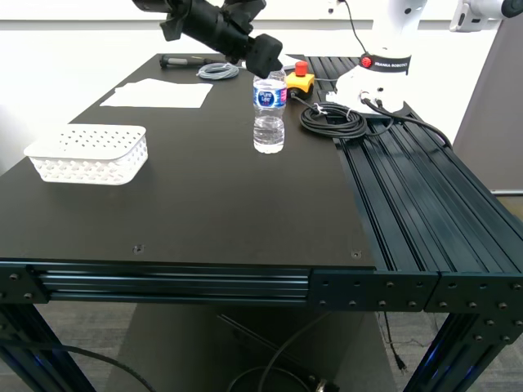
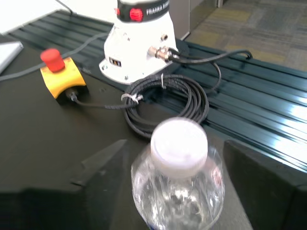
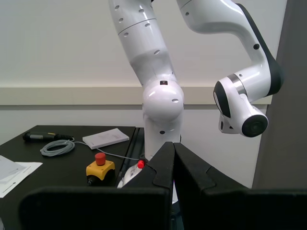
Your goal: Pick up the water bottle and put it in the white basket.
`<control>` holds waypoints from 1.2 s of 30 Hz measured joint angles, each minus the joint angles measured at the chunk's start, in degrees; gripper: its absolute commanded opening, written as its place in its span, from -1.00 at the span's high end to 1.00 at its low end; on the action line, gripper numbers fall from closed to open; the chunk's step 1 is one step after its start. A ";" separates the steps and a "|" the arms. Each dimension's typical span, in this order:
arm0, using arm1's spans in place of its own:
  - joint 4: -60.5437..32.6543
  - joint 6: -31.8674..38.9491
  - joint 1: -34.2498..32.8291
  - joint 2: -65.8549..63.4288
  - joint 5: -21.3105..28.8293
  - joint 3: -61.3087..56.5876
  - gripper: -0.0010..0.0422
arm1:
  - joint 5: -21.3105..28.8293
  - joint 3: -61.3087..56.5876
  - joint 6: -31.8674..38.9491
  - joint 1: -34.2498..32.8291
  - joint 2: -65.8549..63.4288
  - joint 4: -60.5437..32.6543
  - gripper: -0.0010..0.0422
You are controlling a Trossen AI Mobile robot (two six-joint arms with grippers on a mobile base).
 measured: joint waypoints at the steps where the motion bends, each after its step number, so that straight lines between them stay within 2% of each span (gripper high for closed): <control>1: -0.07 0.00 -0.02 0.00 0.00 0.00 0.95 | 0.00 0.00 -0.28 0.02 0.00 -0.07 0.09; 6: -0.07 0.00 -0.02 0.00 0.00 0.00 0.95 | 0.09 0.09 -0.92 0.00 0.00 -0.31 0.65; 8: -0.09 -0.02 -0.04 0.00 0.00 0.00 0.95 | 0.20 0.17 -0.81 0.00 -0.04 -1.07 0.95; 17: -0.09 0.00 0.00 0.00 0.00 0.00 0.95 | 0.68 0.07 -2.01 0.02 -1.09 -2.95 0.96; 23: -0.13 0.00 0.04 0.00 0.00 0.00 0.95 | 0.44 -0.07 -2.16 0.11 -8.79 -4.13 0.96; 27: -0.17 0.00 0.00 0.00 0.00 0.00 0.95 | -2.73 -0.04 -2.08 0.22 -15.43 -5.22 0.96; 31: -0.55 0.00 0.04 0.00 0.00 0.00 0.95 | -8.31 -0.04 -2.25 0.44 -20.79 -7.15 0.96; 36: -1.14 0.00 0.02 0.00 0.00 0.00 0.95 | -8.70 -0.02 -3.91 0.48 -23.28 -7.80 0.96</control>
